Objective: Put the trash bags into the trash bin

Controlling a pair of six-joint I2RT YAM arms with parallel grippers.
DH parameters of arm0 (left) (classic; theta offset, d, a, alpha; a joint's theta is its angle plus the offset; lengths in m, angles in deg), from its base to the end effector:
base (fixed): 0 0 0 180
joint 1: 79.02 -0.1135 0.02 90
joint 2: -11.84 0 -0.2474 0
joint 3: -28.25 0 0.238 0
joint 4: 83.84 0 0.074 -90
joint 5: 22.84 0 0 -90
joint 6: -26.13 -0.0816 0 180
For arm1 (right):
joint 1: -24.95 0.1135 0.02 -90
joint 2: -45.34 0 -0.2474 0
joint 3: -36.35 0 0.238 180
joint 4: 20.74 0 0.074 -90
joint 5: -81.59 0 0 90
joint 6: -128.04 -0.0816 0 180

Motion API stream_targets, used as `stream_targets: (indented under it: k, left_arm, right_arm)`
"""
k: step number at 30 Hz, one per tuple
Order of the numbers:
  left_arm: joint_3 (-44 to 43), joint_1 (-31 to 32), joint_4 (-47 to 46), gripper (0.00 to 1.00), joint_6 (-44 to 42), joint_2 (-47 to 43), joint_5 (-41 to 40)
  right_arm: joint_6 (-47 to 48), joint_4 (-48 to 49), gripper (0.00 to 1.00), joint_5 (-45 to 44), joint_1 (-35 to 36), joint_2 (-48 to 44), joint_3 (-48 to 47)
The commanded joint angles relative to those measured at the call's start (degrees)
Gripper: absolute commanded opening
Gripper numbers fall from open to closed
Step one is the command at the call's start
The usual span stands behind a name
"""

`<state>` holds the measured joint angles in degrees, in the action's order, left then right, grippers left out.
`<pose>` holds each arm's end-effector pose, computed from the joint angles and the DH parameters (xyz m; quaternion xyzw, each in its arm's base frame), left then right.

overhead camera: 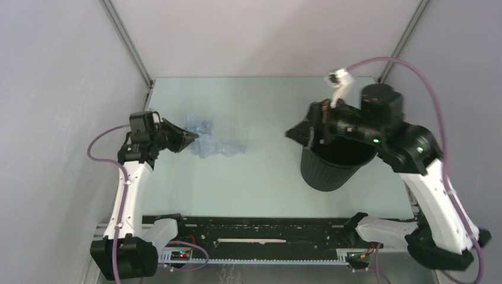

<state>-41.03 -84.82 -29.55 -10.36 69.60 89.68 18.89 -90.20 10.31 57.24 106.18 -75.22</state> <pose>0.2329 -0.0078 0.2689 -0.3766 0.8196 -0.3225 0.2870 0.1495 0.1254 0.4652 -0.1859 0.7858 0.3686 0.4605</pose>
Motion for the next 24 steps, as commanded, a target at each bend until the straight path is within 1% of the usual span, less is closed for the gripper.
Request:
stream_targets:
  k: [1, 3, 5, 8, 12, 15, 17, 18, 20, 22, 24]
  left_arm:
    - [-5.8, 1.0, -4.9, 0.06, 1.7, -1.6, 9.6]
    - [-6.2, 2.4, -10.4, 0.07, 0.3, -3.0, 12.0]
    - [-5.9, 4.6, -18.0, 0.07, 1.7, -4.2, 16.6]
    - [-3.7, 8.7, -33.7, 0.10, 10.0, -6.1, 21.1]
    - [-4.0, 10.7, -50.3, 0.10, 18.9, -6.3, 24.3]
    - [-5.7, 11.8, -56.7, 0.09, 20.3, -6.6, 25.1]
    - [-5.8, 12.1, -60.5, 0.08, 21.7, -7.0, 24.3]
    - [-5.7, 12.3, -62.4, 0.07, 22.7, -7.1, 23.6]
    - [-5.5, 12.9, -66.1, 0.08, 24.3, -7.2, 22.1]
    - [-5.5, 13.4, -69.6, 0.08, 26.3, -6.8, 20.5]
    - [-5.8, 13.8, -74.1, 0.07, 28.4, -6.1, 18.7]
  right_arm:
    - [6.4, 1.6, 1.00, -10.7, 13.4, 6.8, -4.0]
    - [5.2, 0.7, 1.00, -12.2, 17.6, 10.0, -5.4]
    - [3.2, 0.6, 1.00, -12.5, 20.1, 12.3, -5.7]
    - [2.2, 2.3, 1.00, -12.2, 23.2, 13.1, -4.8]
    - [3.0, 5.2, 1.00, -14.1, 23.2, 9.9, -1.9]
    - [0.7, 8.2, 1.00, -15.2, 20.4, 6.5, 0.0]
    - [-4.5, 12.4, 0.99, -11.9, 16.9, 3.4, 2.9]
    - [-7.1, 15.9, 1.00, -8.7, 14.4, 1.8, 4.8]
    - [-14.9, 23.0, 1.00, -6.4, 12.4, -1.5, 9.2]
    - [-23.7, 28.9, 1.00, -8.0, 11.8, -3.7, 13.0]
    - [-32.6, 30.9, 1.00, -11.5, 11.6, -4.2, 14.7]
